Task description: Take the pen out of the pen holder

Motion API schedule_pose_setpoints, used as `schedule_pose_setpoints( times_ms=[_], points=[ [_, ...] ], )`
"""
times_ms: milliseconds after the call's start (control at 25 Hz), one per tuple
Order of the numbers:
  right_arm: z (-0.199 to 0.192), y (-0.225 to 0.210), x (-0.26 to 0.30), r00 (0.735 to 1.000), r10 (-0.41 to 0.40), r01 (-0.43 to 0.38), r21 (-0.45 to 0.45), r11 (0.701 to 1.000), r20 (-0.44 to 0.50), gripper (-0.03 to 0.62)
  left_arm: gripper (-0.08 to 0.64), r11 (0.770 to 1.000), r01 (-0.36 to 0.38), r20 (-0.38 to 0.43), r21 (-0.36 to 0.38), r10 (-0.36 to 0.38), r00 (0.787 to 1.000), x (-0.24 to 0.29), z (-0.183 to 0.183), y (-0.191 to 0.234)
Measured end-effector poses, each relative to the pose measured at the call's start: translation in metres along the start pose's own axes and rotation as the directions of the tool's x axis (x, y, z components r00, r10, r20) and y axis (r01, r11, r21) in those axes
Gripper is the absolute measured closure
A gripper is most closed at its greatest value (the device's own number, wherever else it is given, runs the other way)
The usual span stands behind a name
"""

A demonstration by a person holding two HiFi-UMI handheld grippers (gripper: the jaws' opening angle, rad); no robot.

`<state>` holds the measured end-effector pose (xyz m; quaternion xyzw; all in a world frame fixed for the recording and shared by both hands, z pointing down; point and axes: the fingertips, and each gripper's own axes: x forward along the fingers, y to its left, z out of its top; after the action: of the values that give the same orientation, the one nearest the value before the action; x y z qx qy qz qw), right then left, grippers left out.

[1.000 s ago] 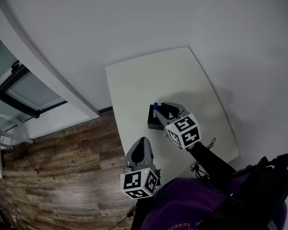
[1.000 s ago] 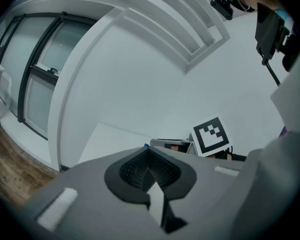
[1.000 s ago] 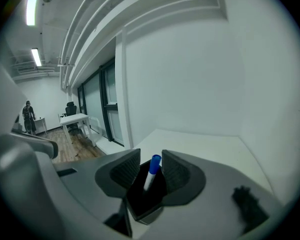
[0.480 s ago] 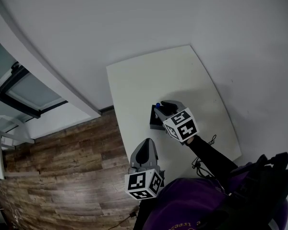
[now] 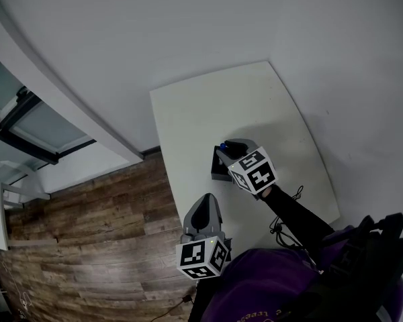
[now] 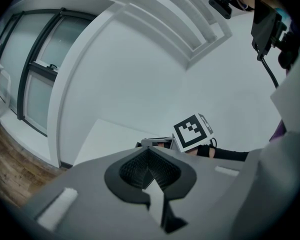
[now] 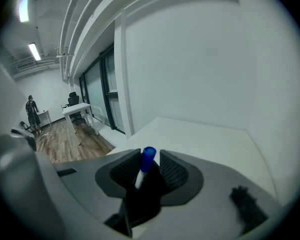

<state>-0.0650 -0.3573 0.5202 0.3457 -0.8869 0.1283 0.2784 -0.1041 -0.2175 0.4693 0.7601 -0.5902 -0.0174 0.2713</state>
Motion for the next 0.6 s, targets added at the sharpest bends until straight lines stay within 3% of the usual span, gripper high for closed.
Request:
schedule_pose_setpoints(
  times_ms=[600],
  points=[
    [-0.0008,0.0089,-0.0074,0.999,0.032,-0.032,-0.021,0.999,-0.007,0.502,0.554,1.000,-0.001,0.013,0.013,0.001,1.000,-0.0047,0.0033,-0.0030]
  ],
)
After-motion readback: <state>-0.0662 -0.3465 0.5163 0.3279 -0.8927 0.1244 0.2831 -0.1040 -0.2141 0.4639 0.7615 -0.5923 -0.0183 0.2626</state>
